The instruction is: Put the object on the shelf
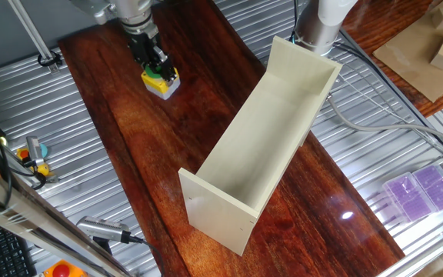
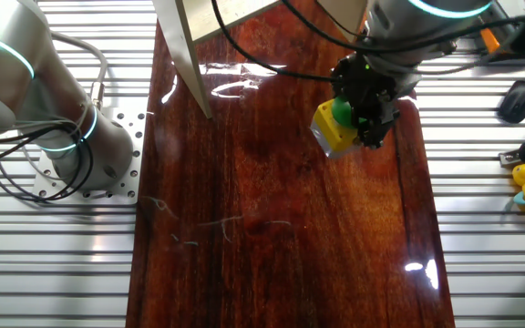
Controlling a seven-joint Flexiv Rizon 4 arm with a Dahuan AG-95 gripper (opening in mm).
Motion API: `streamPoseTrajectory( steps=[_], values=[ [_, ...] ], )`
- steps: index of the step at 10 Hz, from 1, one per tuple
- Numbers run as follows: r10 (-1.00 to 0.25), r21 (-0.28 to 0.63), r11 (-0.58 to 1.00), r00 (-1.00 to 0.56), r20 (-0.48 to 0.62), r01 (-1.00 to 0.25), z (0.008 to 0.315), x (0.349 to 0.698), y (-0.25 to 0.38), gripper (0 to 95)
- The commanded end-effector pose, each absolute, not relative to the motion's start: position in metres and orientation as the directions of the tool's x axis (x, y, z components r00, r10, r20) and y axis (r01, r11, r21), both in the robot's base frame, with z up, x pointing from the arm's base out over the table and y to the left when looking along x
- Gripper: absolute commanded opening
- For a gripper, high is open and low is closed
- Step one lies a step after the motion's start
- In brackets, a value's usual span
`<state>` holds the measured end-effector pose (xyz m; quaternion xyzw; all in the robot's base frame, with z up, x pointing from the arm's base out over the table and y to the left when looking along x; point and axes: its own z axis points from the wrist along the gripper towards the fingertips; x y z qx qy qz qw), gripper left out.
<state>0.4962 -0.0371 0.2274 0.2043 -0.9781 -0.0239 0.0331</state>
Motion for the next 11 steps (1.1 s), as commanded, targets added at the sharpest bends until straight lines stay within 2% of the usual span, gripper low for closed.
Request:
streamPoseTrajectory(
  steps=[1, 7, 8, 9, 11],
  values=[
    [-0.425, 0.075, 0.903, -0.905, 0.028, -0.422, 0.228, 0.495, -0.038, 0.0],
    [-0.413, 0.074, 0.908, -0.911, -0.011, -0.413, 0.233, 0.495, -0.037, 0.0],
    [-0.412, 0.072, 0.909, -0.911, -0.002, -0.411, 0.263, 0.492, -0.027, 0.0],
    [-0.408, 0.072, 0.911, -0.913, 0.0, -0.407, 0.276, 0.49, -0.021, 0.0],
    [-0.407, 0.07, 0.912, -0.914, 0.009, -0.405, 0.326, 0.476, 0.003, 0.0]
  ],
)
